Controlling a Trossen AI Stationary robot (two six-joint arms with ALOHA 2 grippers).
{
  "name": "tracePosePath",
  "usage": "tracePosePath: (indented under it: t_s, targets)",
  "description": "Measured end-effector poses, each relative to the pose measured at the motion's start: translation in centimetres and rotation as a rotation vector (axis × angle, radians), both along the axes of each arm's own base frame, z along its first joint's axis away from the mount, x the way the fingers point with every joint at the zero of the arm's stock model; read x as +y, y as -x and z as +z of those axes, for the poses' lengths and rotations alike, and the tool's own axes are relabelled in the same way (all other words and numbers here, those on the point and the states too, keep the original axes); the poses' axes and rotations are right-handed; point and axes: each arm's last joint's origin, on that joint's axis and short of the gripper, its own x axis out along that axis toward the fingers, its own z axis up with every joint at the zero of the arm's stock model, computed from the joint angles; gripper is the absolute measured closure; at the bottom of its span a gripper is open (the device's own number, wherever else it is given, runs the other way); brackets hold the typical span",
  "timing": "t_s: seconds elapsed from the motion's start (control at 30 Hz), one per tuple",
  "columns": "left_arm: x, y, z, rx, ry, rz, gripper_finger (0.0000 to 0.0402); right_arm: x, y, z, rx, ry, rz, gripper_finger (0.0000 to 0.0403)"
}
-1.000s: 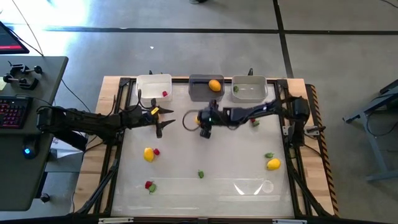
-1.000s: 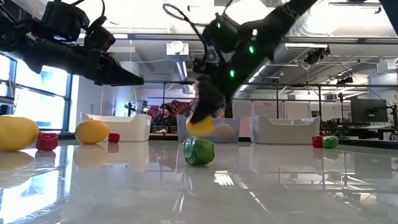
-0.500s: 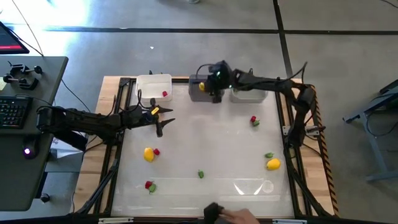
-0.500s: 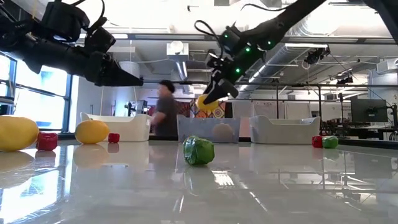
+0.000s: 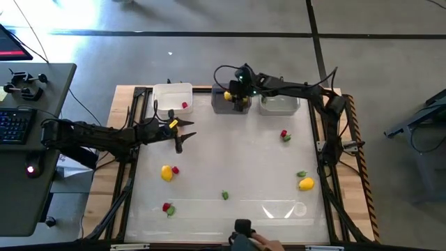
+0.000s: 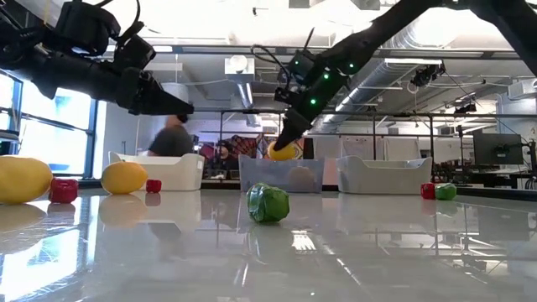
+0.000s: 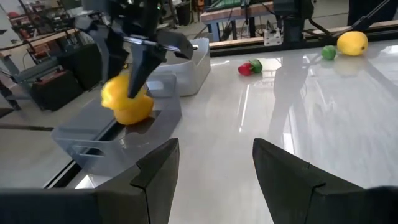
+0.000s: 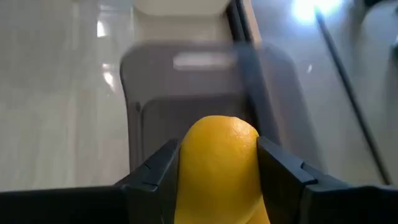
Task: Sort produce into baskets
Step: Put the lemon into the black bin
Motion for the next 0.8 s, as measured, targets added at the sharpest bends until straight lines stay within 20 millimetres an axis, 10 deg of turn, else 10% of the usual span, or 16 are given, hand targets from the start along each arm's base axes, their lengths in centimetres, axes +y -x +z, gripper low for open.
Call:
tracePosePath:
  t_s: [0.57, 0.8]
  targets:
    - [0.0, 0.0, -0.2, 0.022, 0.004, -0.001, 0.0210, 0.8, 1.7, -4.5, 0.081, 0.009, -0.020, 0.0246]
    - [0.0, 0.0, -0.2, 0.021, 0.005, -0.002, 0.0210, 1.0, 1.7, -4.5, 0.113, 0.045, -0.038, 0.0183]
